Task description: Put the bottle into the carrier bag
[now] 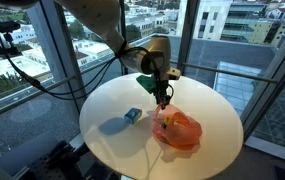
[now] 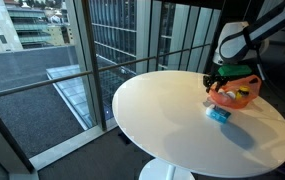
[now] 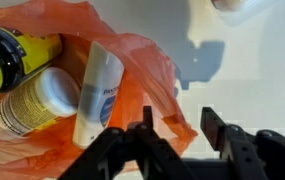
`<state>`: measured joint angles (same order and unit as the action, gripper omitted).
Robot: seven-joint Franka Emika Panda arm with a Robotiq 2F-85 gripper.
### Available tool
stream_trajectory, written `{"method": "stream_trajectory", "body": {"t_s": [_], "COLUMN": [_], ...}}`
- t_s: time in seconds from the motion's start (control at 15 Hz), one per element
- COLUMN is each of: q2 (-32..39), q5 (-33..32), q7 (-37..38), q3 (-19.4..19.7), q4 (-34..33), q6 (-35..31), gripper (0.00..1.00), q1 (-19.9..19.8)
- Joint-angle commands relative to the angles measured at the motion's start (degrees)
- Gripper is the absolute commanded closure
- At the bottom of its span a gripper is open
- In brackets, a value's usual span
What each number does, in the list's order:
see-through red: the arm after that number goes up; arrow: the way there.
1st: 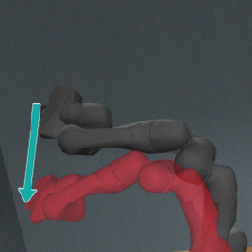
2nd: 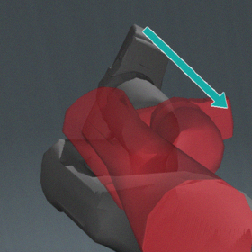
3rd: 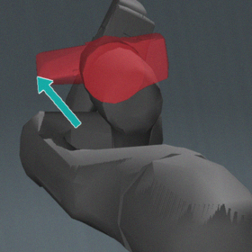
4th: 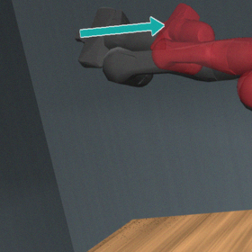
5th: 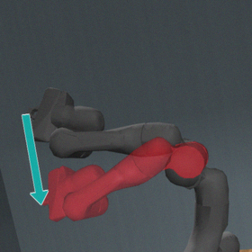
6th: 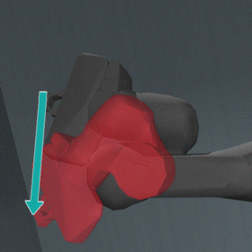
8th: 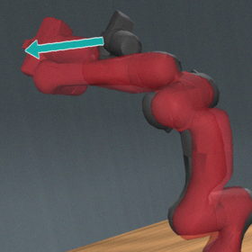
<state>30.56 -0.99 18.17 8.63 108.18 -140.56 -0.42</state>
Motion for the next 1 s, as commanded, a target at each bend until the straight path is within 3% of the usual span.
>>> {"method": "stream_trajectory", "body": {"t_s": [0.0, 0.13, 0.27, 0.93], "q2": [-0.45, -1.34, -2.6, -10.22], "q5": [-0.78, -0.49, -0.23, 1.16], "q7": [0.64, 0.16, -0.29, -1.79], "q3": [0.43, 0.19, -0.05, -0.96], "q4": [-0.63, -0.02, 0.8, 4.31], "q6": [0.16, 0.1, -0.22, -0.85], "gripper": [0.77, 0.92, 0.99, 0.98], "q1": [0.39, 0.22, 0.05, -1.0]}}
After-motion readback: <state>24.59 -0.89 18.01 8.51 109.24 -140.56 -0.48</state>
